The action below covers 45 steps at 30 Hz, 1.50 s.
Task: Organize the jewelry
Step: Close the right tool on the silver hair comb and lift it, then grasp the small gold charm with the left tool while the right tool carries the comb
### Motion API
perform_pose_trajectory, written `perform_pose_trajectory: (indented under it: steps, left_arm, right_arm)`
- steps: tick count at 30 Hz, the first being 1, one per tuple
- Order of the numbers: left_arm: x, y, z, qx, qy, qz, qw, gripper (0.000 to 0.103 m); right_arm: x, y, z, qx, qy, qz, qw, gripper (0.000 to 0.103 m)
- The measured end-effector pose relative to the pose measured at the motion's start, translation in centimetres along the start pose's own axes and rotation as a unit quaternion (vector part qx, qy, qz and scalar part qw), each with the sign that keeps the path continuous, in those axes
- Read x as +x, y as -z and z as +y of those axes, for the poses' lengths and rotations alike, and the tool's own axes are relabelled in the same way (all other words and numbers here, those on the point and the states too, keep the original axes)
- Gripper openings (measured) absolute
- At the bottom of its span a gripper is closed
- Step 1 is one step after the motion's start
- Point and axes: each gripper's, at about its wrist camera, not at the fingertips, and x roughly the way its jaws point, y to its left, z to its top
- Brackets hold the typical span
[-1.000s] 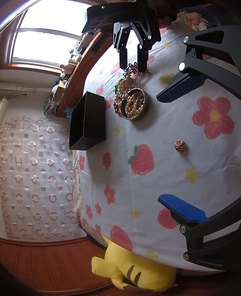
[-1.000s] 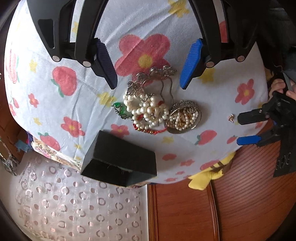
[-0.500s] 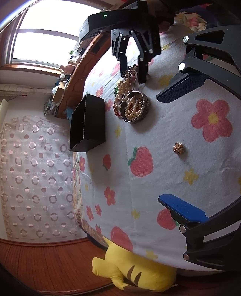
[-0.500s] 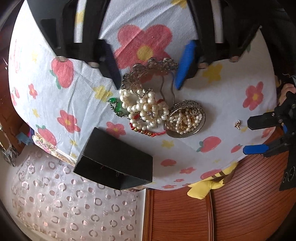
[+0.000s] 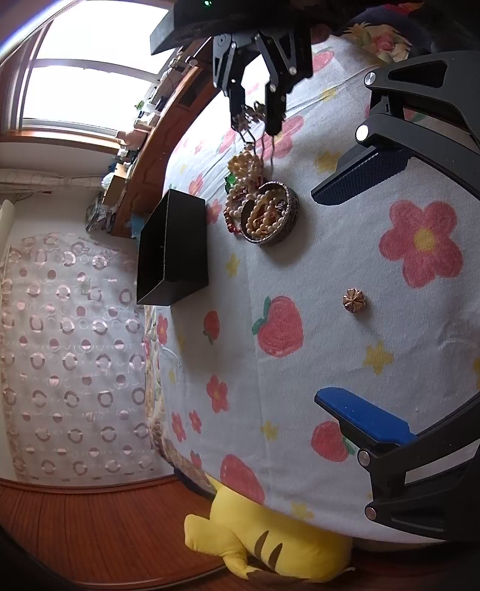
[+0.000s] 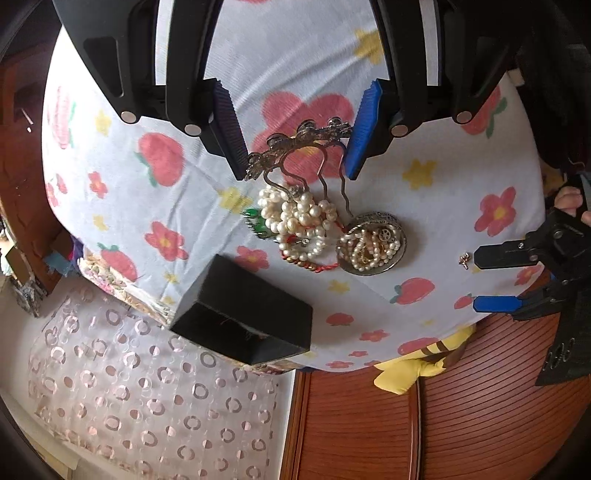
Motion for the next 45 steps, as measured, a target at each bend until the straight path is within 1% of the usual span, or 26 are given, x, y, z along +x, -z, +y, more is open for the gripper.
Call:
perform_pose_trajectory:
  steps: [10, 14, 19, 21, 23, 24, 26, 27, 28, 29, 31, 36, 38, 45]
  left_arm:
    - [0.0, 0.2, -0.2, 0.0, -0.002, 0.002, 1.0, 0.095]
    - [-0.2, 0.3, 0.0, -0.001, -0.002, 0.002, 1.0, 0.095]
    - [-0.4, 0.6, 0.0, 0.007, 0.004, 0.004, 1.0, 0.095]
    - [-0.5, 0.8, -0.2, 0.01, 0.009, 0.003, 0.9999, 0.094]
    - [-0.4, 0.9, -0.3, 0.012, 0.014, 0.007, 0.9998, 0.08]
    - [-0.3, 1.0, -0.4, 0.013, 0.015, 0.01, 0.9998, 0.076]
    - [-0.1, 1.0, -0.4, 0.014, 0.017, 0.014, 0.9997, 0.061]
    - [0.1, 1.0, -0.4, 0.015, 0.016, 0.017, 0.9996, 0.056]
    - [0.3, 1.1, -0.4, 0.015, 0.015, 0.021, 0.9996, 0.043]
    - [0.5, 1.2, -0.3, 0.015, 0.011, 0.028, 0.9994, 0.033]
    - [0.9, 1.4, -0.3, 0.016, 0.005, 0.035, 0.9993, 0.028]
    - [1.2, 1.5, -0.2, 0.02, -0.006, 0.036, 0.9991, 0.023]
    - [1.2, 1.5, -0.2, 0.022, -0.011, 0.036, 0.9991, 0.014]
    - [0.7, 1.1, -0.4, 0.018, 0.0, 0.024, 0.9995, 0.014]
  right_arm:
    - [-2.0, 1.2, -2.1, 0.004, 0.031, 0.005, 0.999, 0.056]
    - [-2.8, 2.3, -3.2, 0.019, 0.033, 0.002, 0.999, 0.056]
    - [-3.7, 3.0, -3.2, 0.023, 0.035, -0.003, 0.999, 0.056]
    - [-4.1, 3.3, -3.3, 0.026, 0.035, -0.006, 0.999, 0.056]
    - [-4.3, 3.5, -3.3, 0.029, 0.036, -0.008, 0.999, 0.056]
    - [-4.4, 3.6, -3.3, 0.03, 0.035, -0.009, 0.999, 0.056]
    - [-4.4, 3.7, -3.3, 0.035, 0.034, -0.011, 0.999, 0.056]
    - [-4.5, 3.7, -3.3, 0.036, 0.034, -0.012, 0.999, 0.056]
    - [-4.5, 3.7, -3.2, 0.037, 0.033, -0.013, 0.999, 0.056]
    - [-4.5, 3.6, -3.2, 0.036, 0.033, -0.015, 0.999, 0.056]
    - [-4.7, 3.4, -3.0, 0.035, 0.032, -0.018, 0.999, 0.056]
    - [-5.5, 2.9, -2.7, 0.031, 0.031, -0.03, 0.999, 0.056]
    - [-5.7, 2.7, -2.5, 0.029, 0.032, -0.034, 0.998, 0.056]
    - [-5.7, 1.8, -2.0, 0.024, 0.028, -0.042, 0.998, 0.056]
